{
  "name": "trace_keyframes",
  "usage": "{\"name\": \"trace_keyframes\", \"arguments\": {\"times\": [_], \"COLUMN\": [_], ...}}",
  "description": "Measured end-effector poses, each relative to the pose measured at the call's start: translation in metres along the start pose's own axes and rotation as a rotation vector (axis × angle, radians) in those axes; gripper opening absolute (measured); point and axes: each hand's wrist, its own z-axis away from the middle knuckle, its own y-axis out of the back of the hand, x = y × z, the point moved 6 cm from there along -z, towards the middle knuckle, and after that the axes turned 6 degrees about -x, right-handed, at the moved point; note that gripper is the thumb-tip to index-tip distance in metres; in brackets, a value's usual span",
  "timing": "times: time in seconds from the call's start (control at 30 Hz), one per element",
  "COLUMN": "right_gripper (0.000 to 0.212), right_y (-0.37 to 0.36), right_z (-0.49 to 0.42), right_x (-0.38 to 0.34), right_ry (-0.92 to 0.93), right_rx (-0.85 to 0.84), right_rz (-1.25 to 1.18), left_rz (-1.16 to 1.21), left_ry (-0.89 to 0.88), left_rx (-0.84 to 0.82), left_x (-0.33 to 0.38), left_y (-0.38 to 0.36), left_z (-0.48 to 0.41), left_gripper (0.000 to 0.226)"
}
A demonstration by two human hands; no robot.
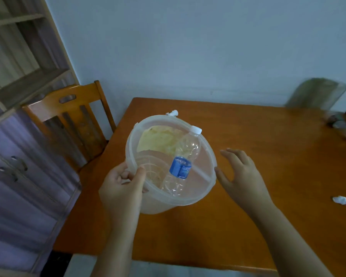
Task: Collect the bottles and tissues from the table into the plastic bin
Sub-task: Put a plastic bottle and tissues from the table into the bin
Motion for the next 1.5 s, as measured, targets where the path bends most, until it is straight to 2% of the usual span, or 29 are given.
{"name": "trace_keyframes", "arguments": {"times": [0.2,0.33,0.47,0.77,1.07,1.3,1.5], "right_gripper": [0.046,0.049,0.049,0.047,0.046,0.046,0.044], "right_y": [0.044,0.079,0.115,0.167,0.167,0.142,0.128], "right_z": [0.036,0.069,0.104,0.156,0.137,0.097,0.073], "right_x": [0.073,0.135,0.195,0.31,0.375,0.416,0.458], "right_ry": [-0.116,-0.24,-0.327,-0.478,-0.571,-0.646,-0.669], "right_rx": [0.069,0.07,0.109,0.128,0.132,0.035,-0.005], "right_rz": [0.054,0.104,0.085,0.098,0.08,0.108,0.122], "left_rz": [0.034,0.052,0.049,0.055,0.01,-0.025,-0.02], "left_ry": [-0.048,-0.073,-0.086,-0.094,-0.117,-0.14,-0.121], "left_rx": [-0.116,-0.186,-0.226,-0.3,-0.357,-0.409,-0.424], "left_x": [0.015,0.026,0.034,0.038,0.034,0.025,0.022], "left_y": [-0.069,-0.12,-0.167,-0.26,-0.33,-0.394,-0.438], "left_z": [0.05,0.097,0.144,0.214,0.205,0.167,0.146], "left_gripper": [0.024,0.037,0.025,0.029,0.025,0.046,0.048]}}
